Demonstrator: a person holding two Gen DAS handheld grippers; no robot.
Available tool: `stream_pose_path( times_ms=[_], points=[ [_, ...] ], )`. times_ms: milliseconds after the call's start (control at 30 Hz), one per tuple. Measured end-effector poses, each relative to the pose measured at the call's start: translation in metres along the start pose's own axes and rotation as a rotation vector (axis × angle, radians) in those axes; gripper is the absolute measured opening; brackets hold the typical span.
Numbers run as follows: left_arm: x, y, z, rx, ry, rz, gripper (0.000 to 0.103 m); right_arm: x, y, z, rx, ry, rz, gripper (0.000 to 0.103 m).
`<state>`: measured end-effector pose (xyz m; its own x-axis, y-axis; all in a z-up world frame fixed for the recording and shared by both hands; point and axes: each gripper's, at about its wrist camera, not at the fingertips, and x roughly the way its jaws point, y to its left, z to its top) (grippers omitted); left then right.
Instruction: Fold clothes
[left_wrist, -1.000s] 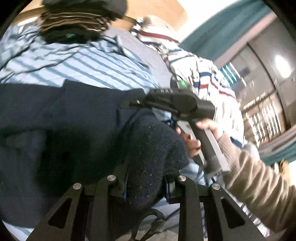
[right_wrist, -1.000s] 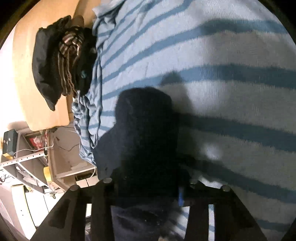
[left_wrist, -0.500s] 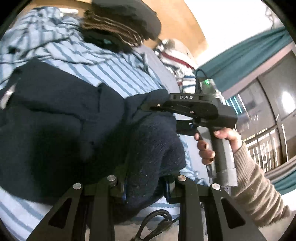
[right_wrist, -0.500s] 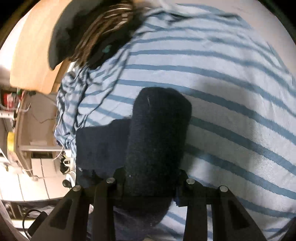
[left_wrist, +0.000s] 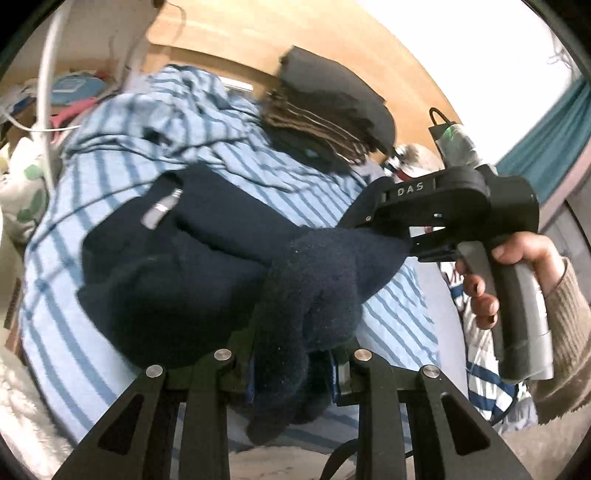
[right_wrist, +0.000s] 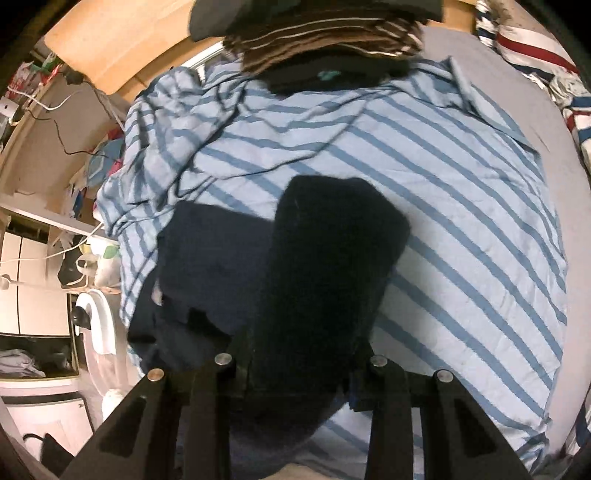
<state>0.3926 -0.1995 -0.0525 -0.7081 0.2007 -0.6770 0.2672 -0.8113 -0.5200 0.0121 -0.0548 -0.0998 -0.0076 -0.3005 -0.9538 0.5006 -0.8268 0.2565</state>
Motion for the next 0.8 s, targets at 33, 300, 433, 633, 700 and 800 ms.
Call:
stream_pose_path(
  times_ms=[33,300,433,633,700,800],
  points=[
    [-0.002,0.004,0.001,-0.010,-0.004,0.003,0.028,0.000,0.005,0.002,-0.007,0.002,-0.002,0.037],
    [-0.017,0.037,0.009,-0.081,-0.033,0.017,0.028,0.010,0.060,0.021,-0.106,0.039,-0.027,0.037],
    [-0.023,0.058,0.015,-0.126,-0.043,0.039,0.028,0.023,0.091,0.029,-0.158,0.070,-0.040,0.037],
    [-0.033,0.096,0.024,-0.202,-0.059,0.076,0.028,0.055,0.137,0.044,-0.221,0.119,-0.047,0.037],
    [-0.037,0.107,0.026,-0.220,-0.066,0.098,0.028,0.066,0.152,0.046,-0.243,0.137,-0.052,0.037],
    [-0.037,0.123,0.025,-0.258,-0.062,0.110,0.028,0.082,0.174,0.047,-0.274,0.154,-0.065,0.037]
  ],
)
